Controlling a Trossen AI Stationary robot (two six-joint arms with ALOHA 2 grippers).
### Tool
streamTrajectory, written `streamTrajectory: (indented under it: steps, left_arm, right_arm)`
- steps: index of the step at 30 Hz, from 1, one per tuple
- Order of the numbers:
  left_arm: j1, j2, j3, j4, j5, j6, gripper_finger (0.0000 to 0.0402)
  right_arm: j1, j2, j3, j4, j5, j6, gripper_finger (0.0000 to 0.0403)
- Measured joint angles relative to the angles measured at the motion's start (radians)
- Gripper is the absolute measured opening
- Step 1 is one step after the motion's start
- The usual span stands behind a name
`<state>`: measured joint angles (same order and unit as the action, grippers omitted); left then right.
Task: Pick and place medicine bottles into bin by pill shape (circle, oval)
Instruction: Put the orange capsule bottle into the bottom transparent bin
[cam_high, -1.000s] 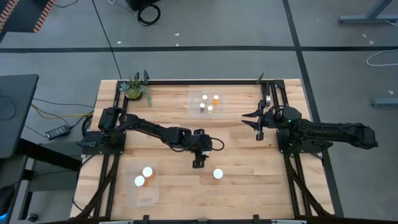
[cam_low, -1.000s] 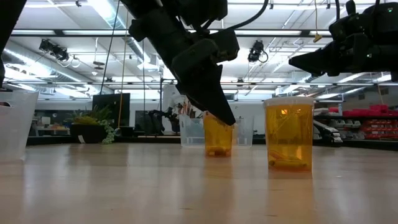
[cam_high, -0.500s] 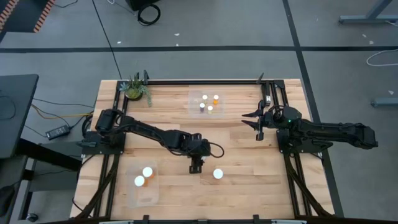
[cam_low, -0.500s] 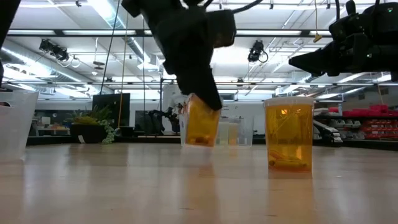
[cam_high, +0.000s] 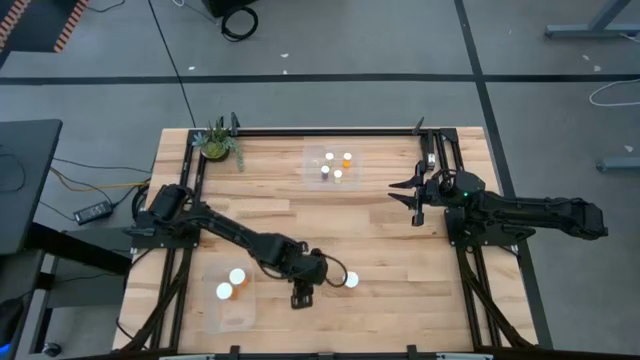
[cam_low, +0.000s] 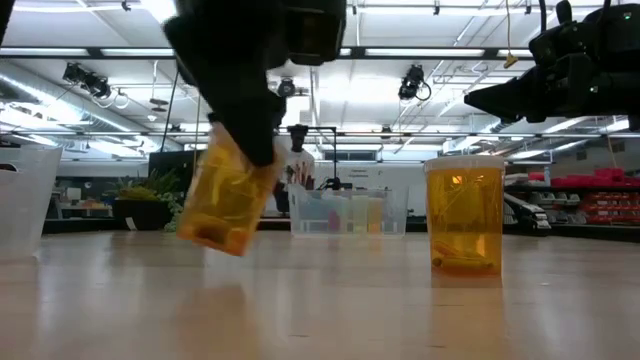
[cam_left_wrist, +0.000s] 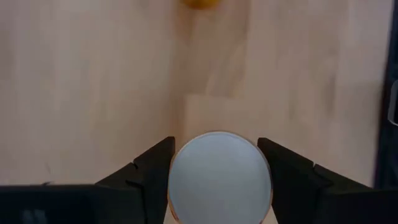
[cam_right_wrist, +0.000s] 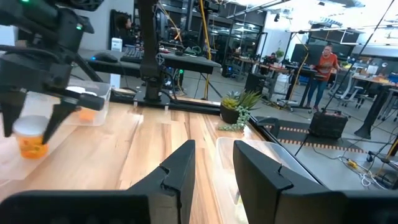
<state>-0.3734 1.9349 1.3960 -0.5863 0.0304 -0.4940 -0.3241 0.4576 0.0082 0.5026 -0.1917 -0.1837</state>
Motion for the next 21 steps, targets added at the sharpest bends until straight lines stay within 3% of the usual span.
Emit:
streamTrajectory:
  steps: [9,16,21]
  left_arm:
    - [-0.109,0.0,0.0,-0.057,-0.003,-0.192,0.0238]
    - [-0.177,0.0,0.0,-0.076,-0.013,-0.296,0.0217]
    - [-0.219,-0.023,0.0,-0.156,-0.079,-0.367,0.0228]
  right_arm:
    - [0.0,0.0,0.0,0.0,0.0,0.0,0.0115]
    - [0.0,0.0,0.0,0.0,0.0,0.0,0.0115]
    - [0.0,0.0,0.0,0.0,0.0,0.0,0.0115]
